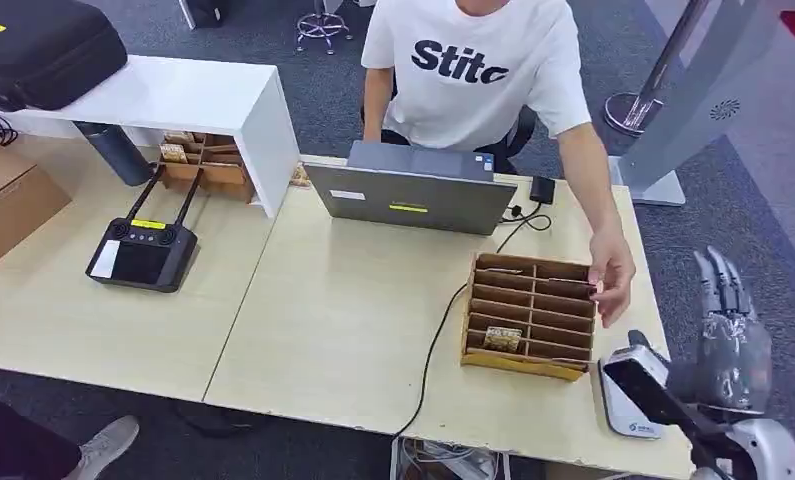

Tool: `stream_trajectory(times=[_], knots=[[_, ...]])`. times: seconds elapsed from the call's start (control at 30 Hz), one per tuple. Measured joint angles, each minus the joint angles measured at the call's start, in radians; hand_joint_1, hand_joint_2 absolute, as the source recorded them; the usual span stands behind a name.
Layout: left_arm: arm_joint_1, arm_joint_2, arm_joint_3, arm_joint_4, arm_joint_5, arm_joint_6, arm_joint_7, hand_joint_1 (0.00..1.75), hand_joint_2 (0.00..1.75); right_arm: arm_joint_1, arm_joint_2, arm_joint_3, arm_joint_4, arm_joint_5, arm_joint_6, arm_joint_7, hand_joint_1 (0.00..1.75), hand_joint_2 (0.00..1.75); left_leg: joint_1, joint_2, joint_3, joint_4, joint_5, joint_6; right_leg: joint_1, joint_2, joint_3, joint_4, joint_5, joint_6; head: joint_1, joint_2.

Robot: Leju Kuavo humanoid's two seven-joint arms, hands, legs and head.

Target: Pass the card to the sensor for recognition and then transmit it.

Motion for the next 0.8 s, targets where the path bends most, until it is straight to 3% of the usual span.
stream_trajectory(times=[0.33,0.8], knots=[[-0.006,0.0,0.0,0.0,-0.035,-0.019,0.008,0.0,1.75,0.035,-0.073,0.081,0.149,0.146,0.043,0.121,0.0,1.75,0.0,0.0,0.0,0.0,0.0,0.0,0.0,0.0,0.0,0.0,0.0,0.0,0.0,0.0],[-0.007,0.0,0.0,0.0,-0.042,-0.019,0.009,0.0,1.75,0.052,-0.115,0.149,0.216,0.16,0.055,0.133,0.0,1.75,0.0,0.0,0.0,0.0,0.0,0.0,0.0,0.0,0.0,0.0,0.0,0.0,0.0,0.0]])
